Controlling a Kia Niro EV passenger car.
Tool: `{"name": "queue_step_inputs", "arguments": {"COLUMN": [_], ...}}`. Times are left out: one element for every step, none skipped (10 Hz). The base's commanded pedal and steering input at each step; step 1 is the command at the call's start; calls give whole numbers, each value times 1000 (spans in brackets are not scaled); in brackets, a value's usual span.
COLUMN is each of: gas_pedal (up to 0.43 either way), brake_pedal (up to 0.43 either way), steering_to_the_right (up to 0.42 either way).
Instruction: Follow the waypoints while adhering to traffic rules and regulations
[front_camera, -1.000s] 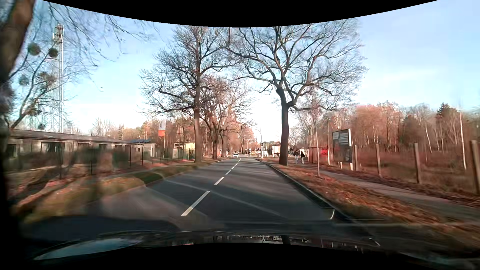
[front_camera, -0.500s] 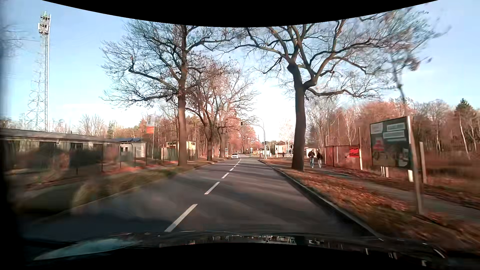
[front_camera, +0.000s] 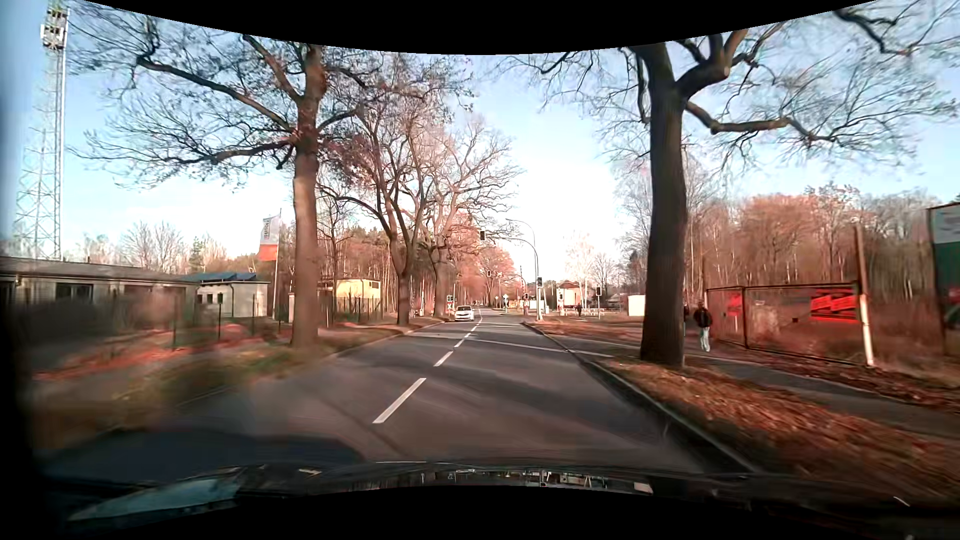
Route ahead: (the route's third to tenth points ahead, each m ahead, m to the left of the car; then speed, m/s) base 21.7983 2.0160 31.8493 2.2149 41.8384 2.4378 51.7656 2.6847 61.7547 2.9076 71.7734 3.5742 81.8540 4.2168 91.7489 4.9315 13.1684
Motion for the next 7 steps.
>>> {"name": "queue_step_inputs", "arguments": {"gas_pedal": [110, 98, 98, 98, 87, 87, 79], "brake_pedal": [0, 0, 0, 0, 0, 0, 0], "steering_to_the_right": [-6, -6, -6, -6, -5, -6, -6]}}
